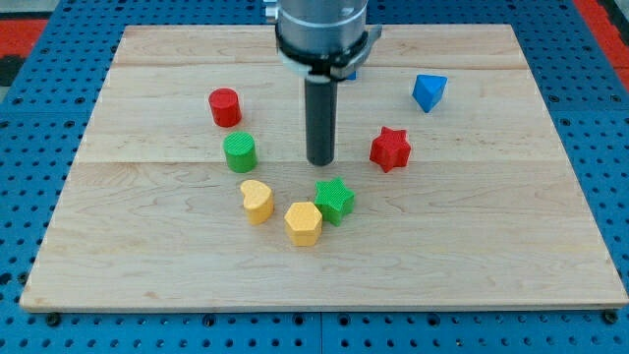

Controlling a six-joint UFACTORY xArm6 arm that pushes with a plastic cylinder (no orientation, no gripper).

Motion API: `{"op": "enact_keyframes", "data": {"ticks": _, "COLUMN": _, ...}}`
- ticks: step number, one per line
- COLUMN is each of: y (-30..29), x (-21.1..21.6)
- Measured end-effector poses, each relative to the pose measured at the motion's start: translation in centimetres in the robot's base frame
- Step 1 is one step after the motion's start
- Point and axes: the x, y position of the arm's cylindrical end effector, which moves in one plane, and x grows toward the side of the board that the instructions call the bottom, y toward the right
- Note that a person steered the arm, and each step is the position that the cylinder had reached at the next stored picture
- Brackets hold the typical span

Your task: Push the blue cube to the top left

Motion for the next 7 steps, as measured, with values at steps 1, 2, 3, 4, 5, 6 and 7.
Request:
{"op": "enact_keyframes", "data": {"ticks": 1, "y": -2.3, "x": 1.6}}
{"op": "enact_keyframes", "data": {"ticks": 2, "y": -4.6, "x": 3.1}}
{"op": "enact_keyframes", "data": {"ticks": 3, "y": -5.0, "x": 3.4}}
{"op": "enact_keyframes", "data": {"ticks": 4, "y": -1.3, "x": -0.2}}
{"op": "enact_keyframes", "data": {"ticks": 5, "y": 2.6, "x": -8.1}}
{"op": "enact_keyframes", "data": {"ticks": 6, "y": 8.1, "x": -11.9}}
{"op": "enact_keyframes", "data": {"ticks": 7, "y": 11.7, "x": -16.4}}
